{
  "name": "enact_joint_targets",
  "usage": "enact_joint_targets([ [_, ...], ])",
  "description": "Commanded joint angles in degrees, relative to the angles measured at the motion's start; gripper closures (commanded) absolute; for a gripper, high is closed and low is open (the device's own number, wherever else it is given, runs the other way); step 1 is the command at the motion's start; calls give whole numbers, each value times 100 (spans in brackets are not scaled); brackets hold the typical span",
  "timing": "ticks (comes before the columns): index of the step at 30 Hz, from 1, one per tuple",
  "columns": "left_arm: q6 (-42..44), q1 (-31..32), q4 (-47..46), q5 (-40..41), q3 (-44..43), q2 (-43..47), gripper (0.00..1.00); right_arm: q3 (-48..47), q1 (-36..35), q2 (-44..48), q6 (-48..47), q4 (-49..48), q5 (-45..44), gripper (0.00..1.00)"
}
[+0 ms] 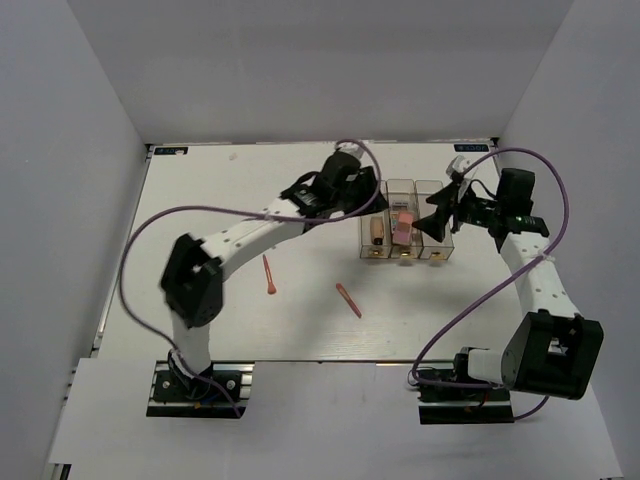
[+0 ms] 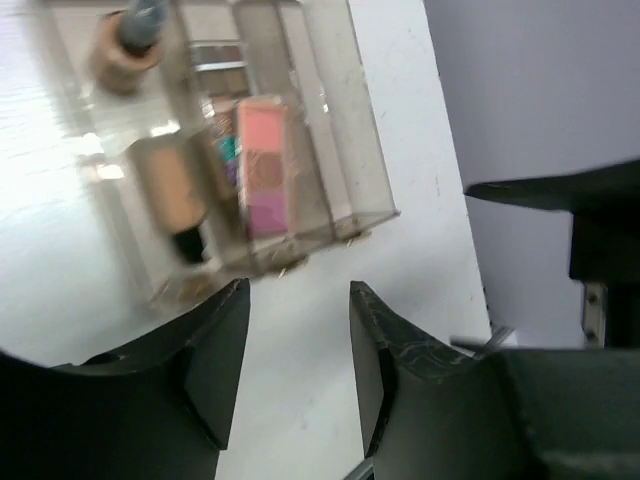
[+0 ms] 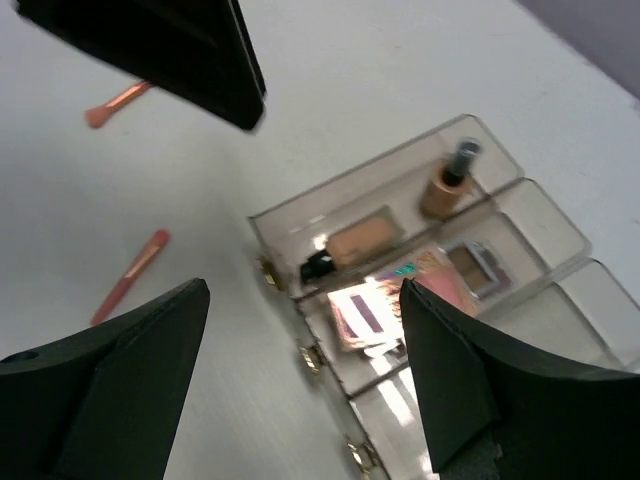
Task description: Organize the makeup
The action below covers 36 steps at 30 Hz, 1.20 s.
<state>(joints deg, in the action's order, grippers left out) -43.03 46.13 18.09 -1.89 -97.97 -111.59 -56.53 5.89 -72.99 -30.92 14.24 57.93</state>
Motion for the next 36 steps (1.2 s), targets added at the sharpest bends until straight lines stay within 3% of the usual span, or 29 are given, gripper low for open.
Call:
enact_joint_targets([
  [1, 189, -69, 142, 671, 1190, 1541, 46, -376, -376, -13, -1458, 1901, 659, 18],
  [4, 85, -121, 221, 1241, 2333, 2684, 40, -183, -1087, 92, -1848, 2276, -112, 30],
  [8, -381, -122, 897, 1989, 3257, 3739, 23, 195, -2228, 110, -980, 2005, -958, 36],
  [15, -1479, -122, 2294, 2632, 4233, 4987, 20, 389, -3637, -531, 708, 1416, -2434, 38],
  [24, -2043, -122, 3016, 2957, 4708, 5727, 20, -454, -4684, -2104, 1852, 1336, -4051, 37],
  [36, -2210, -122, 3140, 3054, 4911, 5816, 20, -262, -5405, -2509, 2362, 941, -5116, 43],
])
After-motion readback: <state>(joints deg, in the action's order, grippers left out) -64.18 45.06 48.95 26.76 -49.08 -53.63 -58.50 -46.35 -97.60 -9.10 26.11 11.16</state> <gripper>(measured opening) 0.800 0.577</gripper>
